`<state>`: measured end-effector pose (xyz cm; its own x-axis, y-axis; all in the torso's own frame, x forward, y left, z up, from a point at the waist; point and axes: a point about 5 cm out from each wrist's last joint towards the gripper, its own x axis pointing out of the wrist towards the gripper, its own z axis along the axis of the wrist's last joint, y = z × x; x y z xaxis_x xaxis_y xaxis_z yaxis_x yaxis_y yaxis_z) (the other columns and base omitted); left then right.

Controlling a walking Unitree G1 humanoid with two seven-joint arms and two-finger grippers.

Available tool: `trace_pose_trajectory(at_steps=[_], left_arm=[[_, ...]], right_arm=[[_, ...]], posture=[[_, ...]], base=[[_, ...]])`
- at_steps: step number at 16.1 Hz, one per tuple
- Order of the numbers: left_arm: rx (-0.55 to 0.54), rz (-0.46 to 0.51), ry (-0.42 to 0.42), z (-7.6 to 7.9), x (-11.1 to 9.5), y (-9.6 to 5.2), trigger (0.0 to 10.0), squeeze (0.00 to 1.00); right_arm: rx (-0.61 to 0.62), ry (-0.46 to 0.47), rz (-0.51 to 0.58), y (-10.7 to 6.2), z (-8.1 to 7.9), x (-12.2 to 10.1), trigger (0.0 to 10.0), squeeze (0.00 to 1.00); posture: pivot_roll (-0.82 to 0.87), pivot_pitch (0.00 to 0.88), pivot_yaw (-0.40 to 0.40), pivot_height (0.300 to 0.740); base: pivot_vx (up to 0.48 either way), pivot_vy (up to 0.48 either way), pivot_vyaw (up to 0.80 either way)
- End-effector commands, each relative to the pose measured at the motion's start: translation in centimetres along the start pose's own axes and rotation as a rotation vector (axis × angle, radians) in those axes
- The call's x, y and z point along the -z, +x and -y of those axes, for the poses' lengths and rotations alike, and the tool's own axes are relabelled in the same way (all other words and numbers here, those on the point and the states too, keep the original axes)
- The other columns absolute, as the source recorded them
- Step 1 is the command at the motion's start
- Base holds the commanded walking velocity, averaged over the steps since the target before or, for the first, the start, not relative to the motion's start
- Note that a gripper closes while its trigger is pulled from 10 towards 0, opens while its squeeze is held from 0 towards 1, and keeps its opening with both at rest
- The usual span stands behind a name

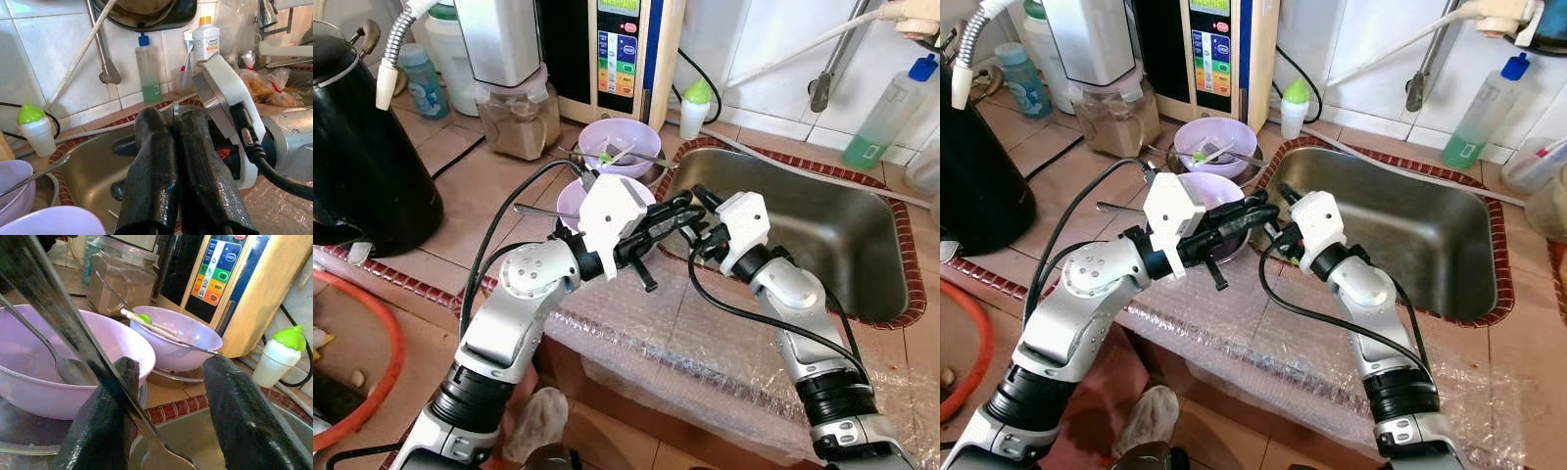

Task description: Kitchen organization

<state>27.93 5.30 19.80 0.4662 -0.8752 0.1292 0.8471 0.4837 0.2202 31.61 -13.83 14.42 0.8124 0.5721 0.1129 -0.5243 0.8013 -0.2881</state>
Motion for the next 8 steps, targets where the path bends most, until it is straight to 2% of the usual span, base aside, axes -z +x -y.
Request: trace_pose_trajectory(at_steps=[1, 8], left_arm=[[-0.008, -0.008, 0.014, -0.16, 0.15, -0.02, 0.0, 0.00], [-0.013, -0.021, 0.042, -0.36, 0.47, -0.02, 0.0, 0.00]], right_arm=[[0.018, -0.003, 0.011, 0.01, 0.71, -0.27, 0.0, 0.00], [0.063, -0.009, 0.019, -0.64, 1.13, -0.15, 0.0, 0.00]], posture=[[-0.01, 0.006, -0.005, 0.740], [-0.02, 0.010, -0.001, 0.740]], base=[[0.000, 0.000, 0.00], [0.000, 0.000, 0.00]])
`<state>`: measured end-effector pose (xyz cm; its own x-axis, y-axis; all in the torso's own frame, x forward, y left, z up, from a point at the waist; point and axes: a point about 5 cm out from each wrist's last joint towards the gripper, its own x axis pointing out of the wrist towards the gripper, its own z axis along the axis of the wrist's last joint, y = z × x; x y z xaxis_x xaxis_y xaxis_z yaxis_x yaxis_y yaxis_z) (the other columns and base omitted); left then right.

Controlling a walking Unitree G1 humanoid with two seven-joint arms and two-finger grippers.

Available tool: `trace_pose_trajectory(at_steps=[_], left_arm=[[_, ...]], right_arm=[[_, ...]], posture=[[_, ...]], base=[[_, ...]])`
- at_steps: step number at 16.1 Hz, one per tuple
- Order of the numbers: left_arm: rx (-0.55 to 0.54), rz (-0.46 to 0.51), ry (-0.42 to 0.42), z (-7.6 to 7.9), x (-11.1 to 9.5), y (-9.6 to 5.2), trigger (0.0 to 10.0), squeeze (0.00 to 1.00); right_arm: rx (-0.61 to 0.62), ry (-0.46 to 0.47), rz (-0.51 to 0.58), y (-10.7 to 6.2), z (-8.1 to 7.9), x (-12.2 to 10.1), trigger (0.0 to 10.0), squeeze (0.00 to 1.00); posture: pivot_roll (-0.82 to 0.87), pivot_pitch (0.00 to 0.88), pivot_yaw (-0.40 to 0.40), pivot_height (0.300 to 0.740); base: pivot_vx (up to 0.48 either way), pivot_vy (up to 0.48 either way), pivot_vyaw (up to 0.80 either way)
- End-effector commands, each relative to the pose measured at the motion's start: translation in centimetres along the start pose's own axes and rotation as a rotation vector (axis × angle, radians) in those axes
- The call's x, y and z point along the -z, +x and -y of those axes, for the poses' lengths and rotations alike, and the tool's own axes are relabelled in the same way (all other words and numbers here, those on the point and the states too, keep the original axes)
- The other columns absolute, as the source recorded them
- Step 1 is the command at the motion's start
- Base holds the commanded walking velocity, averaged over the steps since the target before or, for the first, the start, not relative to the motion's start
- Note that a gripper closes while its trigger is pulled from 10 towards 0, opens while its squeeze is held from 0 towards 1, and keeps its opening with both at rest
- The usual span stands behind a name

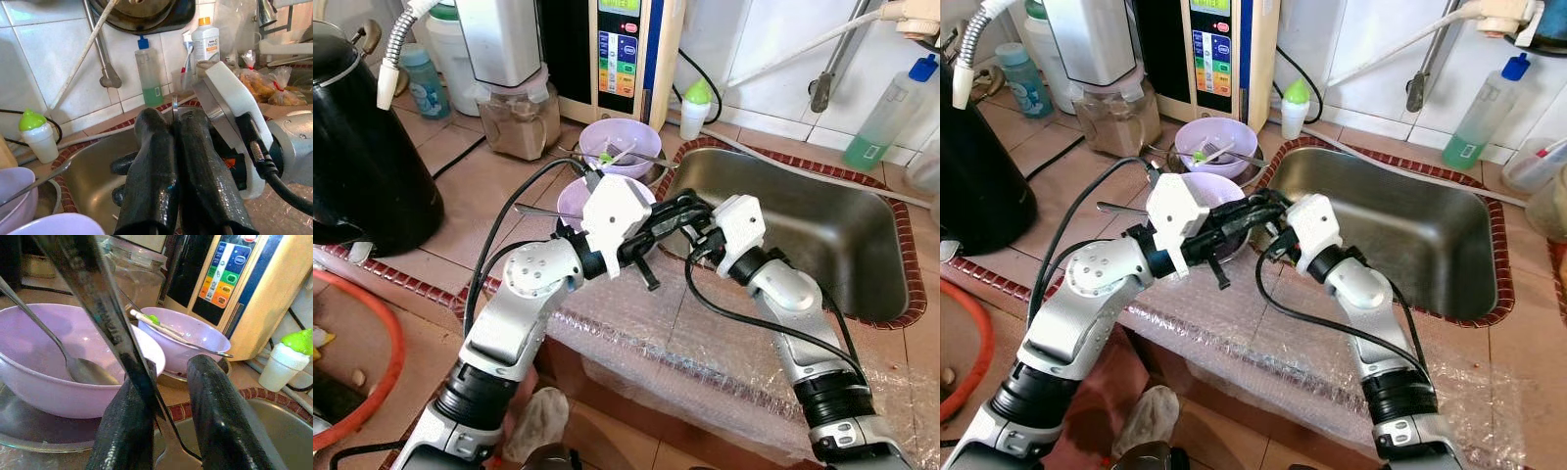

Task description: Kitchen organization

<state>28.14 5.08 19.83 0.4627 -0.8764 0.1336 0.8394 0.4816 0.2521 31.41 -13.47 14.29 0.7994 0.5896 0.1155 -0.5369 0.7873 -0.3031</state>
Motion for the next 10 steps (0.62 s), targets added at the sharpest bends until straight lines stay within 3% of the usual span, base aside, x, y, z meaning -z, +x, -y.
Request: trace_pose_trajectory(at_steps=[1, 4, 5, 6, 7, 8, 10], left_arm=[[-0.015, -0.028, 0.010, -0.2, 0.5, -0.3, 0.0, 0.00], [-0.019, -0.043, 0.022, 0.0, 1.0, -0.3, 0.0, 0.00], [-0.020, -0.051, 0.024, 0.0, 1.1, -0.5, 1.1, 0.00], [-0.019, -0.061, 0.030, 0.1, 1.2, -0.5, 3.9, 0.00], [-0.027, -0.070, 0.036, 0.0, 1.4, -0.7, 10.0, 0.33], [-0.041, -0.068, 0.032, -0.1, 1.4, -0.8, 10.0, 1.00], [-0.044, -0.085, 0.052, 0.0, 1.7, -1.1, 10.0, 1.00]], right_arm=[[0.101, -0.005, 0.015, -0.7, 1.7, -0.2, 0.0, 0.00], [0.159, -0.062, 0.038, -0.4, 2.5, -0.7, 0.0, 0.00], [0.173, -0.083, 0.039, -0.3, 2.8, -0.8, 0.0, 0.00], [0.186, -0.093, 0.041, -0.3, 3.1, -0.8, 0.0, 0.00], [0.209, -0.109, 0.038, -0.1, 3.6, -0.9, 0.0, 0.00], [0.226, -0.117, 0.036, 0.0, 4.0, -1.0, 0.0, 0.00], [0.252, -0.127, 0.026, 0.2, 4.6, -0.7, 0.0, 0.00]], posture=[[-0.02, 0.010, -0.001, 0.740], [-0.01, 0.005, -0.009, 0.740], [-0.01, 0.005, -0.011, 0.740], [0.00, 0.007, -0.014, 0.740], [0.00, 0.009, -0.017, 0.740], [0.01, 0.011, -0.018, 0.740], [0.01, 0.015, -0.020, 0.740]], base=[[0.000, 0.000, 0.00], [0.000, 0.000, 0.00], [0.000, 0.000, 0.00], [0.000, 0.000, 0.00], [0.000, 0.000, 0.00], [0.000, 0.000, 0.00], [0.000, 0.000, 0.00]])
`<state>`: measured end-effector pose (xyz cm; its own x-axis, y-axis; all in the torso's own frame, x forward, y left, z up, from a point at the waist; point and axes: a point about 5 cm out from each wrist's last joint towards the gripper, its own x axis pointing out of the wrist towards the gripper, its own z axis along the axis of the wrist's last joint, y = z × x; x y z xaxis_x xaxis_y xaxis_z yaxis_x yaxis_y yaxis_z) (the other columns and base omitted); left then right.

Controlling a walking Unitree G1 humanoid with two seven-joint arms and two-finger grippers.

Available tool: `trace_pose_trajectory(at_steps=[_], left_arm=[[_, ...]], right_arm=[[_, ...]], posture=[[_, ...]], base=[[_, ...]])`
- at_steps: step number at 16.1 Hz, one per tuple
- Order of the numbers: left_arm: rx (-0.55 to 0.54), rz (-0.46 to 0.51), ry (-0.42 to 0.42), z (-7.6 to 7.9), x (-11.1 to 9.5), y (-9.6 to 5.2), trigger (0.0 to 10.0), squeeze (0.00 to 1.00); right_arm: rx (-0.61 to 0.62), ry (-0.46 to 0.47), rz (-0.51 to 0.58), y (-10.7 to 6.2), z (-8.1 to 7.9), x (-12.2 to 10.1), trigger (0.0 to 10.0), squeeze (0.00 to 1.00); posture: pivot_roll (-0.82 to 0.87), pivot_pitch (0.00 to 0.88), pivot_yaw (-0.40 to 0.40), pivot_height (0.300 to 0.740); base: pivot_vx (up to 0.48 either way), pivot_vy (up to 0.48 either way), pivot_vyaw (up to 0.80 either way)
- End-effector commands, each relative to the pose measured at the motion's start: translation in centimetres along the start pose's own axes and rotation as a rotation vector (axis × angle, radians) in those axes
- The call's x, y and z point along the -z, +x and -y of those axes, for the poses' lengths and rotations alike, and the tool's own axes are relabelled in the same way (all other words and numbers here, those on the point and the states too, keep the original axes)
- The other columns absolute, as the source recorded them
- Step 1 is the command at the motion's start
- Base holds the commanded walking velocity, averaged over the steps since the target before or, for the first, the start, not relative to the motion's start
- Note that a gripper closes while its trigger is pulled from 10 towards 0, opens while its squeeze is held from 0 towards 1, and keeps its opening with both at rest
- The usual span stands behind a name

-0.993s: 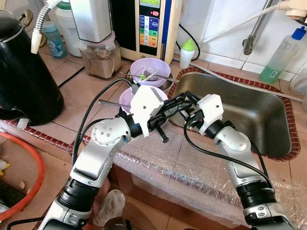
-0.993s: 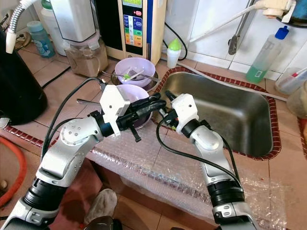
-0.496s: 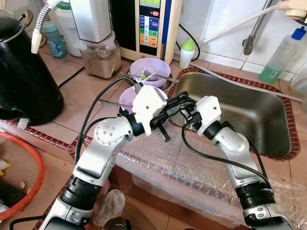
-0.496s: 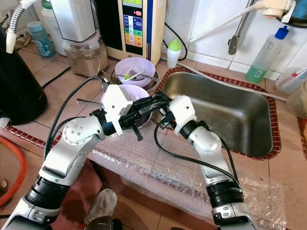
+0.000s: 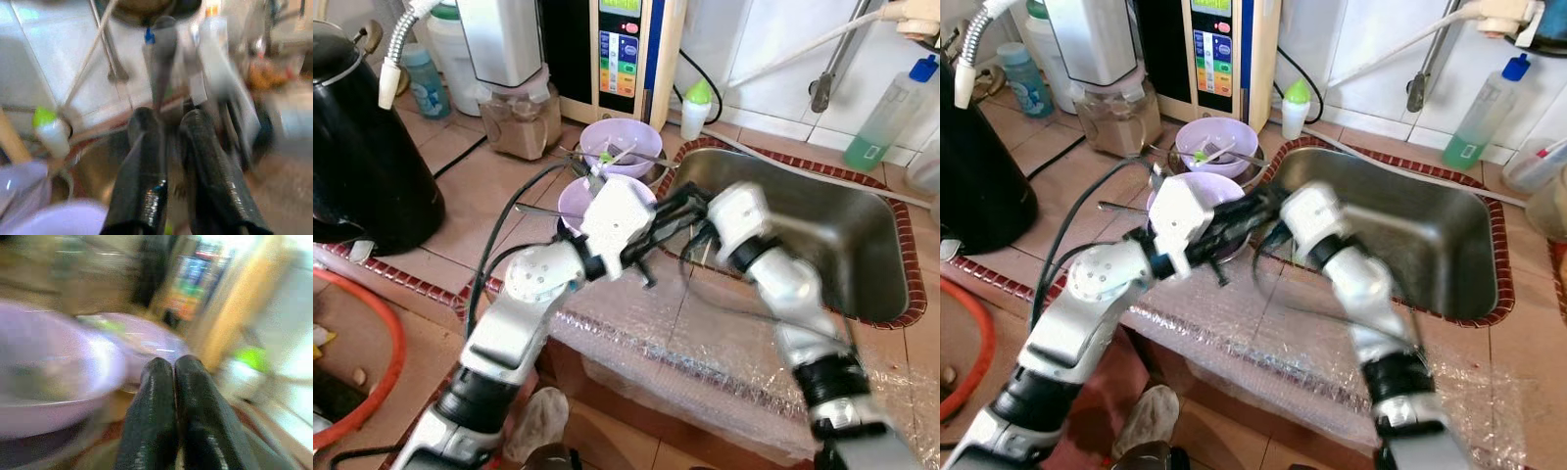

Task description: Kitchen organization

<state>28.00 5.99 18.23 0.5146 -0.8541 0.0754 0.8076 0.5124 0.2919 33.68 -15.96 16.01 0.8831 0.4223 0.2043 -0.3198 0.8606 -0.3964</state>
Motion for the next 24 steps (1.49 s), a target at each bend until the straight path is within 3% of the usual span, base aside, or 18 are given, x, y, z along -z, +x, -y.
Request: trace_pose_trajectory(at_steps=[1, 5, 8, 13, 14, 15, 16, 24], left_arm=[[-0.021, -0.019, 0.010, -0.1, 0.3, -0.2, 10.0, 1.00], [-0.013, -0.076, 0.000, 1.1, 1.5, -1.4, 10.0, 1.00], [-0.008, -0.122, -0.014, 1.4, 2.2, -2.1, 10.0, 1.00], [0.050, -0.177, -0.010, 1.8, 2.9, -2.2, 10.0, 1.00], [0.062, -0.192, -0.002, 1.9, 3.1, -2.2, 10.0, 1.00], [0.067, -0.198, 0.002, 2.0, 3.1, -2.2, 10.0, 1.00], [0.064, -0.198, -0.001, 1.9, 3.1, -2.1, 10.0, 1.00], [0.035, -0.256, 0.010, 1.0, 3.7, -1.7, 10.0, 1.00]], right_arm=[[0.067, 0.014, -0.009, -0.1, 1.1, 0.3, 0.0, 0.00], [0.124, -0.027, -0.077, -0.1, 1.8, 1.6, 0.0, 0.00], [0.173, -0.024, -0.240, -0.4, 2.4, 4.1, 0.0, 0.00], [0.175, 0.019, -0.457, -0.8, 2.1, 6.9, 0.0, 0.00], [0.167, 0.027, -0.482, -1.0, 1.9, 7.3, 4.6, 0.04], [0.164, 0.025, -0.497, -1.1, 1.7, 7.5, 6.2, 0.32], [0.160, 0.033, -0.501, -1.2, 1.6, 7.7, 10.0, 1.00], [0.165, 0.012, -0.549, -2.4, 0.8, 8.8, 10.0, 1.00]], posture=[[0.01, 0.019, -0.023, 0.740], [0.02, 0.031, -0.026, 0.740], [0.02, 0.044, -0.029, 0.740], [0.03, 0.045, -0.025, 0.740], [0.03, 0.045, -0.025, 0.740], [0.03, 0.040, -0.026, 0.740], [0.03, 0.040, -0.026, 0.740], [0.02, 0.037, -0.018, 0.740]], base=[[0.000, 0.000, 0.00], [0.000, 0.000, 0.00], [0.000, 0.000, 0.00], [0.000, 0.000, 0.00], [0.000, 0.000, 0.00], [0.000, 0.000, 0.00], [0.000, 0.000, 0.00], [0.000, 0.000, 0.00]])
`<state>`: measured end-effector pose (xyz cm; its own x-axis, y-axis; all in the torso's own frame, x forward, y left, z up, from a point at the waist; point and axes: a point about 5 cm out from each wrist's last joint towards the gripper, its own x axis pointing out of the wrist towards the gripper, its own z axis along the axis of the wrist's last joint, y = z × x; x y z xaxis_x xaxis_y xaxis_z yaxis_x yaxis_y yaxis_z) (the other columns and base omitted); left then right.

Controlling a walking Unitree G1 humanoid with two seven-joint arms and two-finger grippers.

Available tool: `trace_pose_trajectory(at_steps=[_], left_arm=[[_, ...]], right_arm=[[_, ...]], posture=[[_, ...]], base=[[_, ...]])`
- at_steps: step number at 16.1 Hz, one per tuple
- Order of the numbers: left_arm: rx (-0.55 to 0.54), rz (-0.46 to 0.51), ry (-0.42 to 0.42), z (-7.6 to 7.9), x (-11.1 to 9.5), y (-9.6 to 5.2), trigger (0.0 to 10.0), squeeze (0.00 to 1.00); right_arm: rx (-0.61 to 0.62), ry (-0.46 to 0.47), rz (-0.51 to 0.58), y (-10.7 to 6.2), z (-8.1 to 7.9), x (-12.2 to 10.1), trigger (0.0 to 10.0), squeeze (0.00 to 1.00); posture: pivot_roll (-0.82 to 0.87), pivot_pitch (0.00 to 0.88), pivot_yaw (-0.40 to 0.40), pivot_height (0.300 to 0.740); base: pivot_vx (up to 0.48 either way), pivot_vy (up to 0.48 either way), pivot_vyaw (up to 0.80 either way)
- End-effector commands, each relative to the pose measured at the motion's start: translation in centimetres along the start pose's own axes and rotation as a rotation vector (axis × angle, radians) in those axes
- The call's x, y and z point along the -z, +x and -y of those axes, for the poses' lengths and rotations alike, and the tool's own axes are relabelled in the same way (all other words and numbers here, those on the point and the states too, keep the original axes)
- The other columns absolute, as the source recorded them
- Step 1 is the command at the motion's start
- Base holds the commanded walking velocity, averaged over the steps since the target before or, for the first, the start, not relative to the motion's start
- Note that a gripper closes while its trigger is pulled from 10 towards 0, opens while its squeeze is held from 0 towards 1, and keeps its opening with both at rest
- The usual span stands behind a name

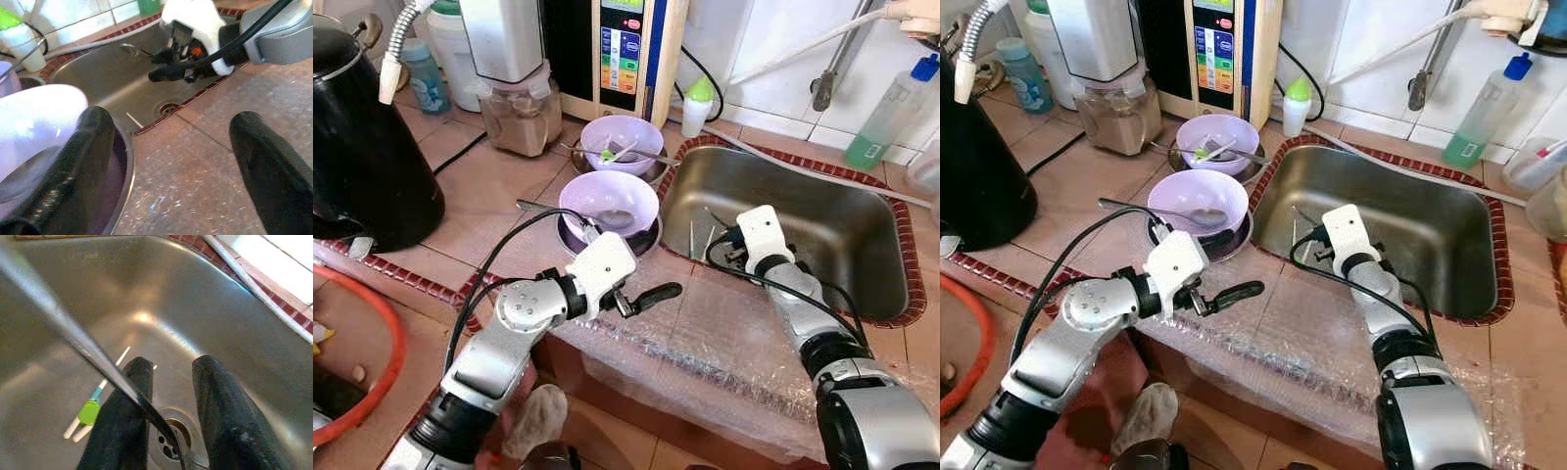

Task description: Kitchen organization

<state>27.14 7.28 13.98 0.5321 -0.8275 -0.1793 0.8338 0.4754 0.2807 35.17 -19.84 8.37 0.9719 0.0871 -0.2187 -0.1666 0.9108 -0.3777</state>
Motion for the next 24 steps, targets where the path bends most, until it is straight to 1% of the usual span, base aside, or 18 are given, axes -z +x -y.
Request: trace_pose_trajectory(at_steps=[1, 2, 5, 7, 8, 9, 10, 11, 13, 14, 15, 16, 19, 20, 21, 22, 23, 24], left_arm=[[-0.015, -0.003, 0.015, -0.4, -0.3, 0.1, 10.0, 1.00], [-0.005, -0.008, 0.016, -0.3, -0.2, 0.2, 10.0, 1.00], [0.018, -0.028, 0.021, -0.2, 0.0, 0.2, 10.0, 1.00], [0.020, -0.030, 0.025, -0.3, 0.0, 0.2, 10.0, 1.00], [0.019, -0.030, 0.025, -0.3, 0.0, 0.2, 10.0, 1.00], [0.019, -0.031, 0.030, -0.3, 0.0, 0.2, 10.0, 1.00], [0.018, -0.029, 0.028, -0.3, 0.0, 0.3, 10.0, 1.00], [0.017, -0.027, 0.030, -0.3, -0.1, 0.3, 10.0, 1.00], [0.012, -0.026, 0.032, -0.4, -0.1, 0.3, 10.0, 1.00], [0.004, -0.020, 0.032, -0.5, -0.2, 0.3, 10.0, 1.00], [-0.001, -0.013, 0.028, -0.5, -0.3, 0.3, 10.0, 1.00], [-0.008, -0.009, 0.029, -0.6, -0.3, 0.3, 10.0, 1.00], [-0.117, 0.055, 0.021, -1.5, -1.1, -0.2, 10.0, 1.00], [-0.202, 0.114, 0.034, -2.2, -1.7, -0.6, 10.0, 1.00], [-0.340, 0.206, -0.017, -3.3, -2.5, -1.5, 10.0, 1.00], [-0.423, 0.253, -0.025, -3.9, -2.9, -2.2, 10.0, 1.00], [-0.453, 0.276, -0.013, -3.9, -3.1, -2.6, 10.0, 1.00], [-0.468, 0.279, -0.032, -3.8, -2.9, -2.8, 10.0, 1.00]], right_arm=[[0.032, 0.023, -0.034, -0.3, 0.5, 0.8, 10.0, 1.00], [0.043, 0.069, -0.060, -0.3, 0.8, 1.0, 10.0, 1.00], [0.012, 0.112, -0.111, -0.3, 0.7, 1.6, 10.0, 1.00], [0.017, 0.256, -0.104, -0.1, 0.8, 1.3, 10.0, 1.00], [0.039, 0.561, -0.118, 0.2, 0.6, 1.2, 10.0, 1.00], [0.059, 0.713, -0.130, 0.3, 0.7, 1.2, 10.0, 1.00], [0.052, 0.708, -0.128, 0.3, 0.8, 1.1, 10.0, 1.00], [0.045, 0.662, -0.114, 0.3, 1.0, 1.0, 10.0, 1.00], [0.028, 0.633, -0.041, 0.4, 1.1, 0.1, 10.0, 1.00], [0.014, 0.429, 0.049, 0.4, 1.3, -1.1, 10.0, 1.00], [0.008, 0.323, 0.075, 0.4, 1.1, -1.4, 10.0, 1.00], [0.006, 0.284, 0.103, 0.3, 1.1, -1.9, 10.0, 1.00], [0.010, 0.216, 0.261, 0.0, 1.1, -3.8, 10.0, 1.00], [0.013, 0.193, 0.289, -0.2, 1.0, -4.0, 10.0, 1.00], [0.007, 0.161, 0.296, -0.5, 0.8, -3.8, 10.0, 1.00], [0.016, 0.164, 0.284, -0.6, 0.7, -3.3, 10.0, 1.00], [0.025, 0.171, 0.275, -0.8, 0.7, -2.9, 10.0, 1.00], [0.024, 0.170, 0.265, -1.0, 0.5, -2.5, 10.0, 1.00]], posture=[[0.02, 0.035, -0.013, 0.740], [0.02, 0.034, -0.012, 0.740], [0.02, 0.031, -0.004, 0.740], [0.03, 0.030, -0.003, 0.740], [0.03, 0.029, -0.002, 0.740], [0.03, 0.029, -0.002, 0.740], [0.03, 0.026, -0.002, 0.740], [0.03, 0.025, -0.005, 0.740], [0.03, 0.024, -0.006, 0.740], [0.03, 0.024, -0.006, 0.740], [0.03, 0.023, -0.009, 0.740], [0.03, 0.023, -0.009, 0.740], [0.03, 0.023, -0.011, 0.740], [0.03, 0.024, -0.013, 0.740], [0.03, 0.024, -0.017, 0.740], [0.03, 0.024, -0.017, 0.740], [0.03, 0.024, -0.017, 0.740], [0.03, 0.024, -0.017, 0.740]], base=[[0.000, 0.000, 0.00], [0.000, 0.000, 0.00], [0.000, 0.000, 0.00], [0.000, 0.000, 0.00], [0.000, 0.000, 0.00], [0.000, 0.000, 0.00], [0.000, 0.000, 0.00], [0.000, 0.000, 0.00], [0.000, 0.000, 0.00], [0.000, 0.000, 0.00], [0.000, 0.000, 0.00], [0.000, 0.000, 0.00], [0.000, 0.000, 0.00], [0.000, 0.000, 0.00], [0.000, 0.000, 0.00], [0.000, 0.000, 0.00], [0.000, 0.000, 0.00], [0.000, 0.000, 0.00]])
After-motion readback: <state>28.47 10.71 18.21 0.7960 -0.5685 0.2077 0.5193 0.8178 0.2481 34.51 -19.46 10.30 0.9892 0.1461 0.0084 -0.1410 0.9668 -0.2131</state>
